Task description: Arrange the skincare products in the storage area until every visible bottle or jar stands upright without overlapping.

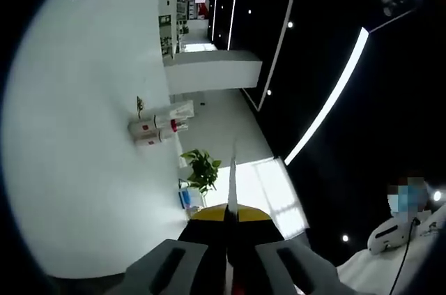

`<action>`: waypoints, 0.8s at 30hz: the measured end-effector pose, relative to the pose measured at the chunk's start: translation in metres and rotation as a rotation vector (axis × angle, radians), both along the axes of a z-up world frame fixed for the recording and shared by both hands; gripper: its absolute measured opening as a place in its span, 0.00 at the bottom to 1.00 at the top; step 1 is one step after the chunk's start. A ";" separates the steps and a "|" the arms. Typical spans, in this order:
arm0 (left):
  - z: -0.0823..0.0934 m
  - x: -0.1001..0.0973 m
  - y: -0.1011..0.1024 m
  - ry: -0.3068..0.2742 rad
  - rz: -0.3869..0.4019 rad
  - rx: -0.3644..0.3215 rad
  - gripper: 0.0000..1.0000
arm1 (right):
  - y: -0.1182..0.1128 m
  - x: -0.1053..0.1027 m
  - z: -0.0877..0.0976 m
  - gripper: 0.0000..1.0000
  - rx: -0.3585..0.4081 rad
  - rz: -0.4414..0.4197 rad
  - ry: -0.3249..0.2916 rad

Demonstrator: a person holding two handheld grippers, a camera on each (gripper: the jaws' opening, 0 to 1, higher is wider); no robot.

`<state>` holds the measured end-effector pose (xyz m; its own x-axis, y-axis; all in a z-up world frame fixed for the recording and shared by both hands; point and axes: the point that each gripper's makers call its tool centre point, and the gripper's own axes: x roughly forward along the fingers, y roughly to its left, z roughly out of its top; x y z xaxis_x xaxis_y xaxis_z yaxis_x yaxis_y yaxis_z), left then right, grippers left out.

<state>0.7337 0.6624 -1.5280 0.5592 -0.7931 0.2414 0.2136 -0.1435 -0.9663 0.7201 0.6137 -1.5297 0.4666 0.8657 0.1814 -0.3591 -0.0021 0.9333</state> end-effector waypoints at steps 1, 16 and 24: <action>0.000 -0.001 -0.003 0.004 -0.019 0.013 0.03 | -0.001 0.001 0.000 0.00 0.002 -0.007 -0.004; -0.006 -0.019 -0.017 -0.058 -0.138 0.086 0.02 | -0.018 0.016 0.006 0.00 0.052 -0.117 0.001; -0.004 -0.017 -0.009 -0.097 -0.114 0.096 0.01 | -0.010 0.014 0.011 0.08 -0.078 -0.131 -0.138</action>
